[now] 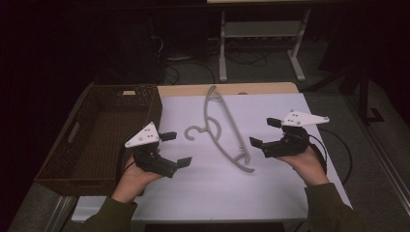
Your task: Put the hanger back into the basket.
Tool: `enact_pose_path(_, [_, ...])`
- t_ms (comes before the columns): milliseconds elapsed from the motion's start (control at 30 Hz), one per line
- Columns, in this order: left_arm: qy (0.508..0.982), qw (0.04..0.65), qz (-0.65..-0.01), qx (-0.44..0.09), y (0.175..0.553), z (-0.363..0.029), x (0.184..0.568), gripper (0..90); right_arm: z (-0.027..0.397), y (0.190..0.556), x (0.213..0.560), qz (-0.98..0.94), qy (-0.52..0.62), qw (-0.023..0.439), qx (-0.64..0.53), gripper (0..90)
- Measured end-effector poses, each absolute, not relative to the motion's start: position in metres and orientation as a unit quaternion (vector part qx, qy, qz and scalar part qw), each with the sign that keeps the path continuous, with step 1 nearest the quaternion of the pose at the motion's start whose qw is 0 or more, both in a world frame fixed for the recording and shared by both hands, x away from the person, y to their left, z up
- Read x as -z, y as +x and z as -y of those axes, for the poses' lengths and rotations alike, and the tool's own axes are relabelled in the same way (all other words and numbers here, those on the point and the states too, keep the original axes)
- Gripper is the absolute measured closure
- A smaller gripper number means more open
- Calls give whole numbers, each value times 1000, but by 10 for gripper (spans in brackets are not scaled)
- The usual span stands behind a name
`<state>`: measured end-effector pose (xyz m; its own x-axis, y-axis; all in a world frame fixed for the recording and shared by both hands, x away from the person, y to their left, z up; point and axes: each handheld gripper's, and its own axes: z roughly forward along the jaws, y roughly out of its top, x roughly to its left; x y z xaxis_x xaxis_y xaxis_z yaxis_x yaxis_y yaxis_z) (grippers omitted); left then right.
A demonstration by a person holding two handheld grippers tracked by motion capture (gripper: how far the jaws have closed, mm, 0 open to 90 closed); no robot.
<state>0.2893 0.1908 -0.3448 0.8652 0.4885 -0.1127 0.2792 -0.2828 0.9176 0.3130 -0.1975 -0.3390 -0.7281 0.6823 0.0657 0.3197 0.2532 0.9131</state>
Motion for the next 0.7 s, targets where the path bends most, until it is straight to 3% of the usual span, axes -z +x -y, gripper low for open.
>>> enact_pose_path(133, [798,544,-242,-91,290,-186,351,0,193,319,346,-782,329,166,-502,179])
enact_pose_path(167, [799,543,-243,-87,290,-184,355,0,190,323,350,-790,331,157,-491,256])
enact_pose_path(200, [799,543,-243,-87,290,-184,355,0,190,323,350,-790,331,157,-491,256])
enact_pose_path(233, [800,542,-242,-86,290,-183,357,0,184,327,354,-796,334,154,-480,325])
enact_pose_path(467, [805,535,-244,-79,289,-180,368,0,167,340,367,-812,334,130,-461,510])
enact_pose_path(500, [805,535,-245,-78,289,-179,369,0,161,344,372,-819,333,125,-450,611])
enact_pose_path(533, [807,532,-244,-79,289,-179,370,0,161,344,372,-819,333,125,-450,611])
enact_pose_path(567, [807,533,-243,-78,289,-179,373,0,157,349,378,-827,331,121,-437,694])
enact_pose_path(600, [807,533,-243,-78,289,-179,373,0,157,349,378,-827,331,121,-437,694])
enact_pose_path(700, [809,531,-241,-75,289,-178,377,0,150,357,389,-842,327,105,-417,841])
